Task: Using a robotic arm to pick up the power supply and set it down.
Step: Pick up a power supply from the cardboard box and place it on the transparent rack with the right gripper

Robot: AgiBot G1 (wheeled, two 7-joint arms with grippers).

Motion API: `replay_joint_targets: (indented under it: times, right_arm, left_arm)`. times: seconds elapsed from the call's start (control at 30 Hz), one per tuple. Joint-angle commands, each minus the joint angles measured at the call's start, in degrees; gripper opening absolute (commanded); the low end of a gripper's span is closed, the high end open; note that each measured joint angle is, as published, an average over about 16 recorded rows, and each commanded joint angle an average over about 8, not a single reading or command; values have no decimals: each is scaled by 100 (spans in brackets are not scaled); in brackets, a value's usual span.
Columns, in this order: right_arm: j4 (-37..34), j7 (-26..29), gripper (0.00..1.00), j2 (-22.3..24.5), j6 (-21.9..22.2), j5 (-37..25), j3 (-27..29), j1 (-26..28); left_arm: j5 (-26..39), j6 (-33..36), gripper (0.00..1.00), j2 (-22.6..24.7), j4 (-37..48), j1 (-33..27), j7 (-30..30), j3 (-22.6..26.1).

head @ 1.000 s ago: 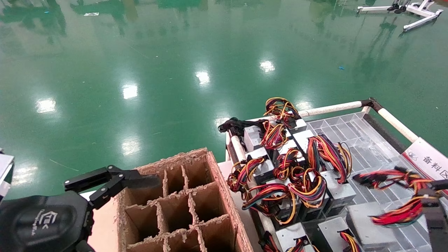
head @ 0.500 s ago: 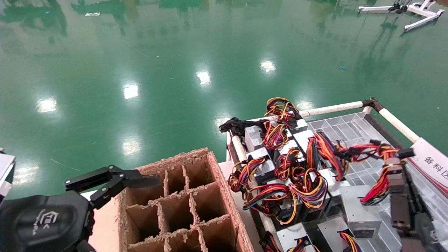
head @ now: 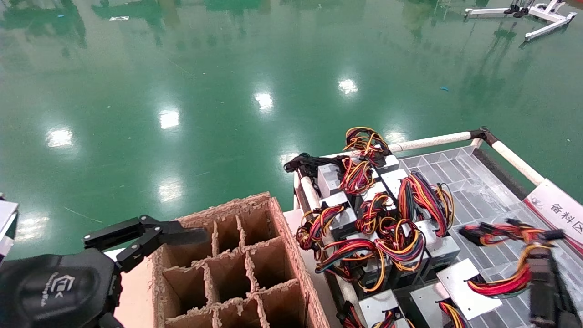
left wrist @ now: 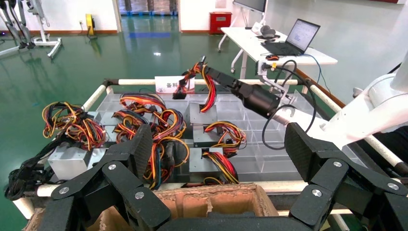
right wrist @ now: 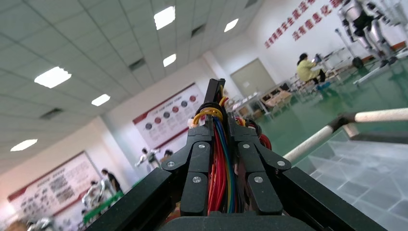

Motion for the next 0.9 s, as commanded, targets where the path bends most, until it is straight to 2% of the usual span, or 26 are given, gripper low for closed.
replay_joint_targets:
  times: [0.03,0.17,0.43,0.7,0.9]
  right_arm:
    - [35,47,0,-44,-12,98,69,-39]
    - [340,-100,0,222,-29,-242,-46,-3]
    - [823,-569,0,1118,-4,-1016,-267,-51]
    - [1014,-348,0,1857,198,-1368,-399,-334]
    - [1282,113,0,2670,627,-1858,-657,-309]
  left_arm:
    - [0,0,100,0,0,0,0,0]
    - [0,0,100,0,0,0,0,0]
    - [0,0,100,0,0,0,0,1]
    - [-1,0,100,0,0,0,1,1]
    - [-1,0,100,0,0,0,1,1]
